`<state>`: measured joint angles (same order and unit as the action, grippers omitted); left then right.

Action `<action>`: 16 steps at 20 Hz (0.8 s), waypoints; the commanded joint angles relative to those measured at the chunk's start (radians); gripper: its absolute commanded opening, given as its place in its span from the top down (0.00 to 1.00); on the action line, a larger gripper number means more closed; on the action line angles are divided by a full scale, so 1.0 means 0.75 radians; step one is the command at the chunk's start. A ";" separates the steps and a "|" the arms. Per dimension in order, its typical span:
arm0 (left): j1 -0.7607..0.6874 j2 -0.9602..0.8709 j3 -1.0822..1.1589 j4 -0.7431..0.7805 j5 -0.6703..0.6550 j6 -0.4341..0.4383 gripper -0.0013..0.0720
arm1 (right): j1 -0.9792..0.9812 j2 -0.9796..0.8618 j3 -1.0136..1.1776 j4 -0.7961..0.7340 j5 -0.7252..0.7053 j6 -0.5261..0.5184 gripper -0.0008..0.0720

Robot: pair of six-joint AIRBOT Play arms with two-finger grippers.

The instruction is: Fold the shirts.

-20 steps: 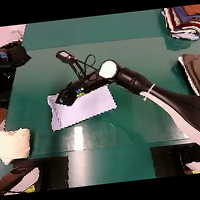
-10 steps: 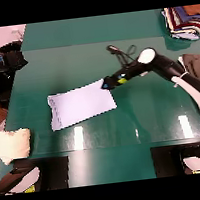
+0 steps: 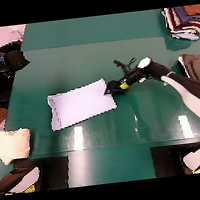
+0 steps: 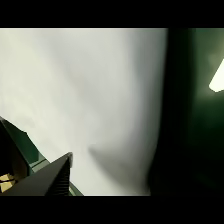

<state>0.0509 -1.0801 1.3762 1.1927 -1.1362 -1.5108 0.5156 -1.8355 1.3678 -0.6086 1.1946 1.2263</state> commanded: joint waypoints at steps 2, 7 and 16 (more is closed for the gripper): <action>-0.002 -0.001 -0.003 -0.047 -0.008 0.000 0.95 | 0.140 -0.160 0.221 0.078 0.022 0.002 0.68; -0.103 0.000 -0.003 -0.018 -0.017 0.000 0.95 | 0.099 -0.156 0.407 0.076 0.023 -0.025 0.96; -0.350 0.000 -0.003 -0.045 0.081 -0.028 0.95 | -0.636 0.280 0.428 -0.325 -0.023 0.181 0.96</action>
<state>-0.1677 -1.0801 1.3743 1.1675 -1.1061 -1.5177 0.2192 -1.7218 1.6833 -0.7212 1.1938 1.3201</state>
